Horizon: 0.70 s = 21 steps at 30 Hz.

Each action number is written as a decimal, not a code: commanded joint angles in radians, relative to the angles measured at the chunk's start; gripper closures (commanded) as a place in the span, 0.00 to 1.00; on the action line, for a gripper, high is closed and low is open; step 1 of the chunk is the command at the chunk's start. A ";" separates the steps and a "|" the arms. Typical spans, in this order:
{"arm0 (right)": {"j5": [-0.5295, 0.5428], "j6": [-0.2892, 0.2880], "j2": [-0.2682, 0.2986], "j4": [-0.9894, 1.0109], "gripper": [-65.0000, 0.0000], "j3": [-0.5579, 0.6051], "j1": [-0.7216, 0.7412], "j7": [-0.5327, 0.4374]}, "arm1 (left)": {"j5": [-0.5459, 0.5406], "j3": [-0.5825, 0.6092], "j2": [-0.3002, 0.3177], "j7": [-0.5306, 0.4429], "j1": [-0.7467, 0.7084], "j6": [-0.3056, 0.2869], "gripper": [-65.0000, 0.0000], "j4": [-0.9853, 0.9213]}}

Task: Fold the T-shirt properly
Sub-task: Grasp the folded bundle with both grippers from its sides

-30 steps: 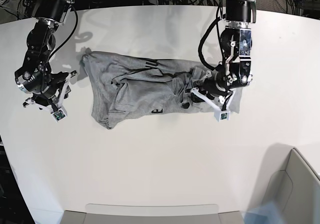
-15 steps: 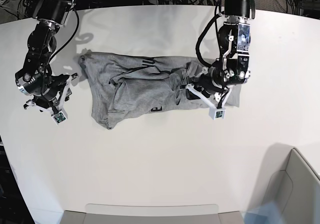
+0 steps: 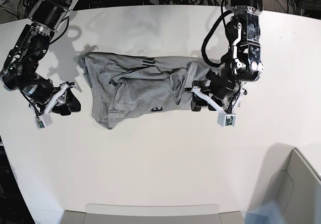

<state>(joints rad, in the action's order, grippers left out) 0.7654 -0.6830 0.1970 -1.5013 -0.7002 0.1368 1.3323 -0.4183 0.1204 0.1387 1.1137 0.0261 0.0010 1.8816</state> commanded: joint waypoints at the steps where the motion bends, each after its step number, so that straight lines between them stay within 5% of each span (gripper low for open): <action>1: 0.036 -0.015 0.015 0.041 0.64 -0.022 0.013 -0.003 | -0.007 0.000 -0.001 -0.025 0.010 -0.003 0.53 0.017; 4: 0.035 -0.015 0.051 0.156 0.64 -0.028 0.014 -0.027 | -0.007 0.000 -0.001 -0.025 -0.007 -0.005 0.53 0.017; 14: -0.033 -0.015 0.040 0.276 0.64 0.050 0.001 -0.083 | -0.007 0.006 -0.001 -0.024 -0.007 -0.005 0.53 0.017; 21: -0.163 -0.015 -0.084 0.273 0.64 0.093 0.014 -0.083 | -0.007 0.002 -0.001 -0.016 -0.032 -0.005 0.53 0.017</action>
<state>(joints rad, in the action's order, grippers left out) 0.6205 -0.6838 0.1020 -1.2167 -0.6075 0.1387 1.2385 -0.4187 0.1234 0.1360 1.1130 -0.0093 -0.0002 1.8809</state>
